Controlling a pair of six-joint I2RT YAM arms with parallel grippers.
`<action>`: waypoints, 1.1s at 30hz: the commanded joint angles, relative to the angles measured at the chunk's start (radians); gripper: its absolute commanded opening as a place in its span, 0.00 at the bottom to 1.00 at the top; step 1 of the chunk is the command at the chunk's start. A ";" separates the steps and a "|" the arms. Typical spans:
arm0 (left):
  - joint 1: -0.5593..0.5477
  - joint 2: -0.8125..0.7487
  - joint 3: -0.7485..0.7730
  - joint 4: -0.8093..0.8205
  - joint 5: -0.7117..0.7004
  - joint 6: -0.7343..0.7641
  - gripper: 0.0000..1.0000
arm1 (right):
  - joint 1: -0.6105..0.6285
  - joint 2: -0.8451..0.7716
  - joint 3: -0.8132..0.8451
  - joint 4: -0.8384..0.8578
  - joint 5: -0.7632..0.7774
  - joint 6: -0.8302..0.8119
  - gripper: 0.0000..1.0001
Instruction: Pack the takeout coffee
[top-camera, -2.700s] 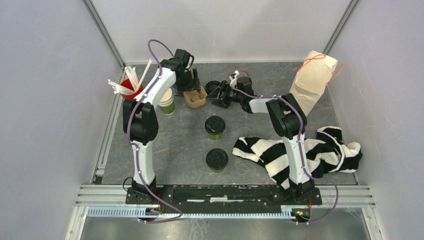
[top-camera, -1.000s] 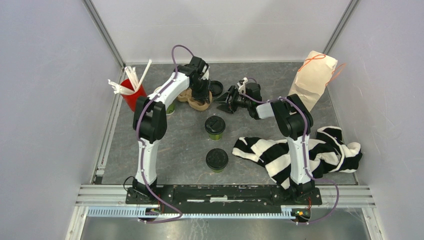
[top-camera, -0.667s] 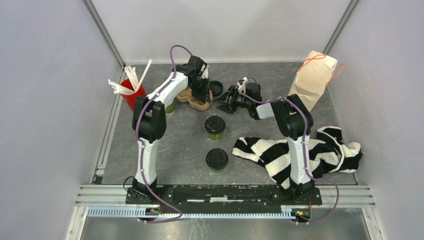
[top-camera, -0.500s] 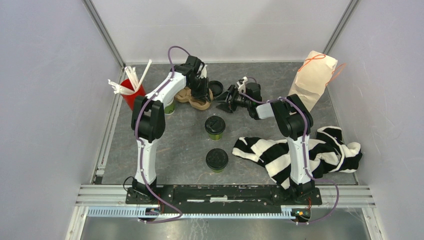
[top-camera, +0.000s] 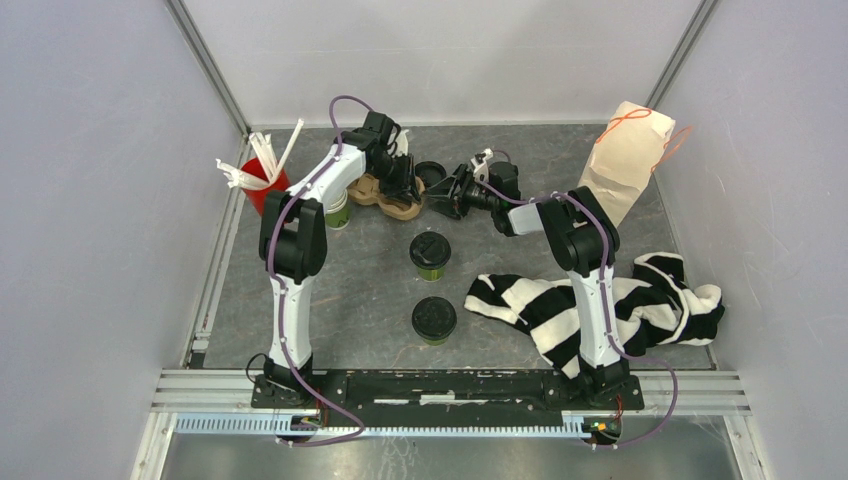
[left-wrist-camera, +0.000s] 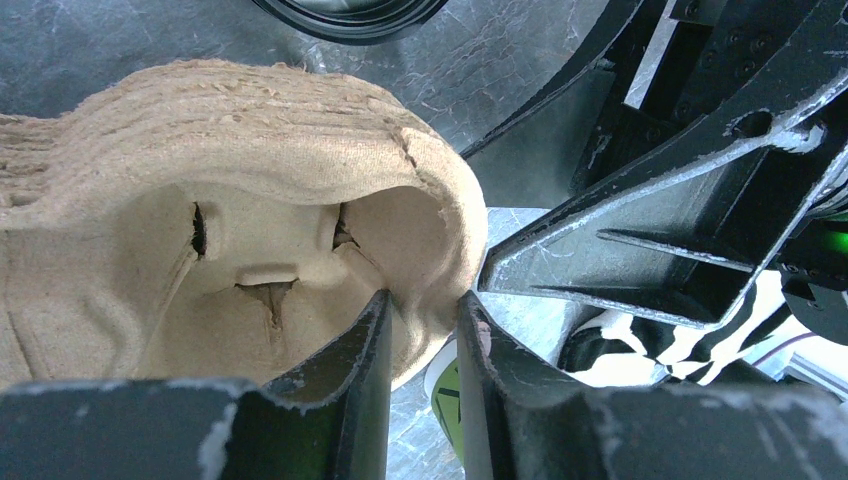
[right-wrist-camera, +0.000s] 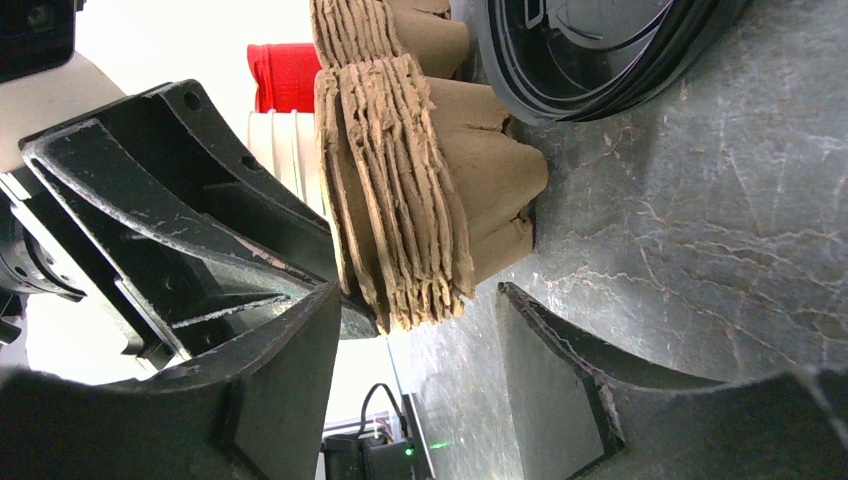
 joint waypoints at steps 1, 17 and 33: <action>0.005 -0.028 -0.012 0.008 0.041 0.007 0.18 | 0.004 0.019 0.041 0.044 0.011 0.005 0.63; 0.012 -0.011 0.023 0.009 0.038 -0.012 0.16 | -0.002 -0.009 -0.059 0.129 -0.001 0.013 0.67; 0.012 -0.014 0.017 0.008 0.050 -0.018 0.14 | 0.006 0.027 0.006 0.101 0.003 0.004 0.69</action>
